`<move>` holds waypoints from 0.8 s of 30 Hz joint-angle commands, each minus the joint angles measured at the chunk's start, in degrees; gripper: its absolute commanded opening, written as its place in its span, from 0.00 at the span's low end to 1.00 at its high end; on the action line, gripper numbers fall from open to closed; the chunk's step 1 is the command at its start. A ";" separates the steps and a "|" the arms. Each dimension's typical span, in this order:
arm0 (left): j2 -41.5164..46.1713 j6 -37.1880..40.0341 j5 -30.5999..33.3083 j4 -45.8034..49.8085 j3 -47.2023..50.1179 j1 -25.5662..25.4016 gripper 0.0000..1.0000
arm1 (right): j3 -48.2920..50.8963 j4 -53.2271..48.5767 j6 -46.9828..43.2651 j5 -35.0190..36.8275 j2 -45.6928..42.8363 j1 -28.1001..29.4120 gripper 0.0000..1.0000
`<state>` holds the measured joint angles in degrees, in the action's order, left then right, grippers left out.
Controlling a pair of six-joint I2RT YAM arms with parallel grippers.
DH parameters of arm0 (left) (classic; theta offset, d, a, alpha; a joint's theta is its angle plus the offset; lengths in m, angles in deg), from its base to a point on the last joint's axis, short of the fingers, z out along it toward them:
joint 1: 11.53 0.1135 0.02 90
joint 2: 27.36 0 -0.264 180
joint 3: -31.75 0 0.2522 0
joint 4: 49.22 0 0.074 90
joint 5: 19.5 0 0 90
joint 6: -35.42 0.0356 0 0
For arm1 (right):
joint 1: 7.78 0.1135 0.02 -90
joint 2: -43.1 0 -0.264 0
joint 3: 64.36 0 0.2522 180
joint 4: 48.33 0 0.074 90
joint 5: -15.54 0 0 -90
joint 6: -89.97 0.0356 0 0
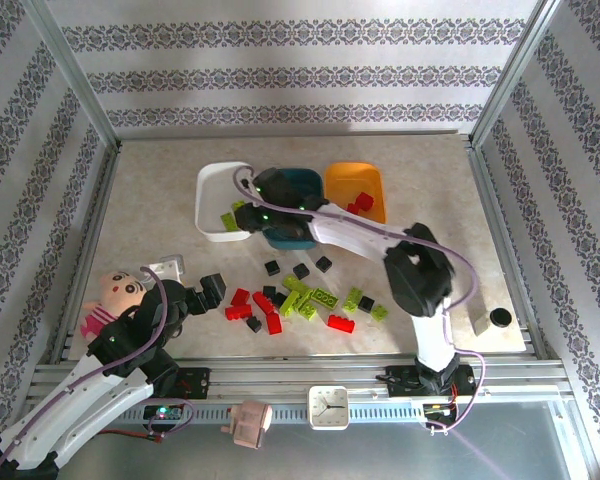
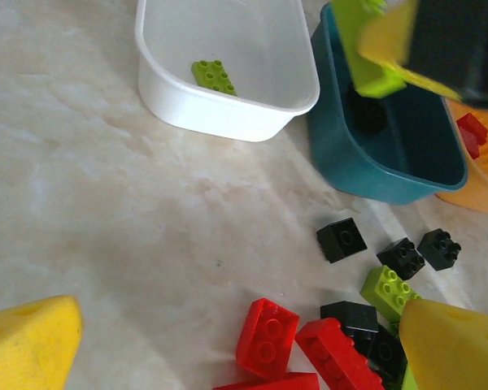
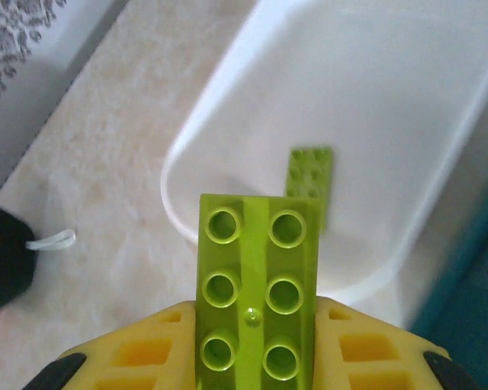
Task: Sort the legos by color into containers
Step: Place the lego in the container.
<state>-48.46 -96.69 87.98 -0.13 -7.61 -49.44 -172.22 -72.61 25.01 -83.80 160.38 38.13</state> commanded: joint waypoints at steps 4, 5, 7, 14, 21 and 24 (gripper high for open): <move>0.53 -0.93 -0.72 2.80 -0.27 -0.08 1.00 | -20.10 -7.60 -0.82 2.48 14.83 -0.25 0.27; 0.54 -0.88 -0.93 2.88 -0.32 -0.07 1.00 | -23.15 -8.66 -0.33 2.71 17.10 -0.49 0.29; 0.54 -0.78 -1.22 2.98 -0.31 -0.06 1.00 | -28.20 -10.43 0.50 2.63 20.59 -0.89 0.39; 0.37 -0.12 -2.59 2.39 -0.19 -0.06 1.00 | -35.57 -11.35 1.29 1.10 22.93 -1.45 0.62; -3.47 2.88 -6.42 -1.39 -1.14 -0.06 1.00 | -15.97 -3.86 1.56 0.99 7.10 -1.68 0.62; -9.65 4.32 -9.84 -4.71 -1.67 -0.07 1.00 | -3.10 -0.39 1.68 1.18 -1.57 -1.63 0.61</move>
<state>-54.28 -95.11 81.92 -0.91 -7.79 -49.44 -182.14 -77.83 26.17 -82.56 167.13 36.60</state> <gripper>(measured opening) 0.998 0.613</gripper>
